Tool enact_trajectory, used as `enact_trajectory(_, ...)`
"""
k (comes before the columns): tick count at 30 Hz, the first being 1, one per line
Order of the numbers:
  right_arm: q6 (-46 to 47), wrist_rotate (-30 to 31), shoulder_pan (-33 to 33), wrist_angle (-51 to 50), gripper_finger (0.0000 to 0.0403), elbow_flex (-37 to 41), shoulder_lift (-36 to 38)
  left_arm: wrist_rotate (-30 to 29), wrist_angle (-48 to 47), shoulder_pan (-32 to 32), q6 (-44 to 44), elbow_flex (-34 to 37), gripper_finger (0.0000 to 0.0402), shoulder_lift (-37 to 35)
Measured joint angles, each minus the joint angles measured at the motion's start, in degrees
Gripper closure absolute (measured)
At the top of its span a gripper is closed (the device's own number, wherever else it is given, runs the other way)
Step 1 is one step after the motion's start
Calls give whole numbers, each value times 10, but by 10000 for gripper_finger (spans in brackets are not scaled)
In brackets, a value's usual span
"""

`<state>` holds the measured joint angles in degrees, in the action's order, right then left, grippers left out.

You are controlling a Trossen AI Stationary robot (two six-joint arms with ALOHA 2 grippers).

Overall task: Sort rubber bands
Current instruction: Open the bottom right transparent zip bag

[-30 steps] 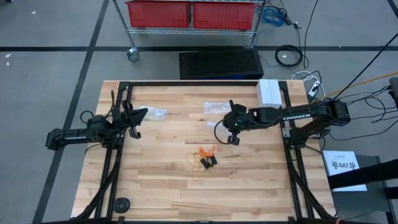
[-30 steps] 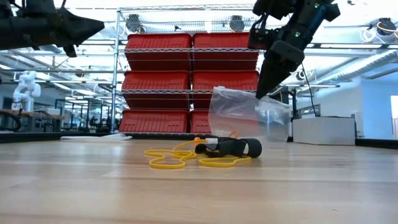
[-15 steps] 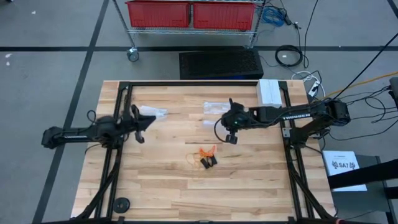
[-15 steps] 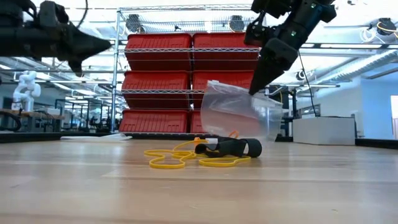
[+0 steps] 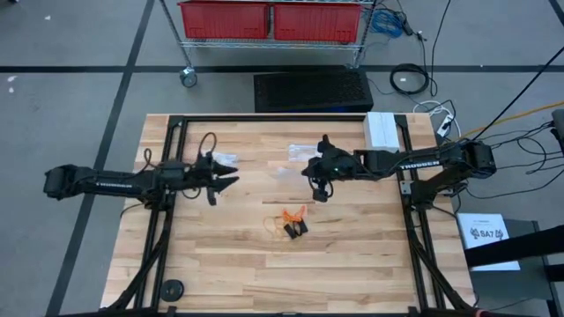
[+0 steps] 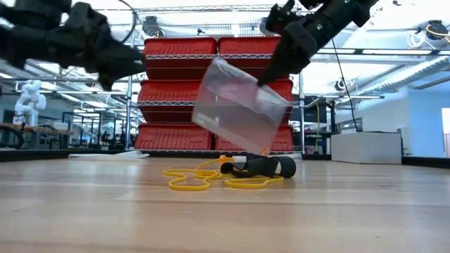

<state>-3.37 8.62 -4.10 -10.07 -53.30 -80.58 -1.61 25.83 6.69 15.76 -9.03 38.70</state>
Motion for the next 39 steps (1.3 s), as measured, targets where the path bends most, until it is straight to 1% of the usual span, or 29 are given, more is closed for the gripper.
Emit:
enact_trajectory(4,-24,0,0,19,390,0,0,24,8,19,-1,-58,233,88)
enact_trajectory(10,-44,5,0,20,390,0,-1,106,7,54,0,-143,233,212)
enact_trajectory(14,-60,21,0,16,390,0,-2,137,8,65,-12,-197,233,269)
enact_trajectory(18,-68,22,-1,17,390,0,-2,193,8,72,-12,-247,233,324)
enact_trajectory(23,-70,28,-4,16,390,0,-2,205,6,72,-16,-290,233,386)
enact_trajectory(27,-72,35,-5,16,390,0,-2,215,5,72,-24,-306,233,412)
enact_trajectory(32,-70,35,-4,9,390,0,-2,215,-11,80,-31,-307,237,399)
enact_trajectory(36,-69,36,-4,6,390,0,-2,213,-18,92,-32,-307,256,389)
enact_trajectory(39,-68,36,-4,6,390,0,-2,221,-27,97,-32,-307,281,392)
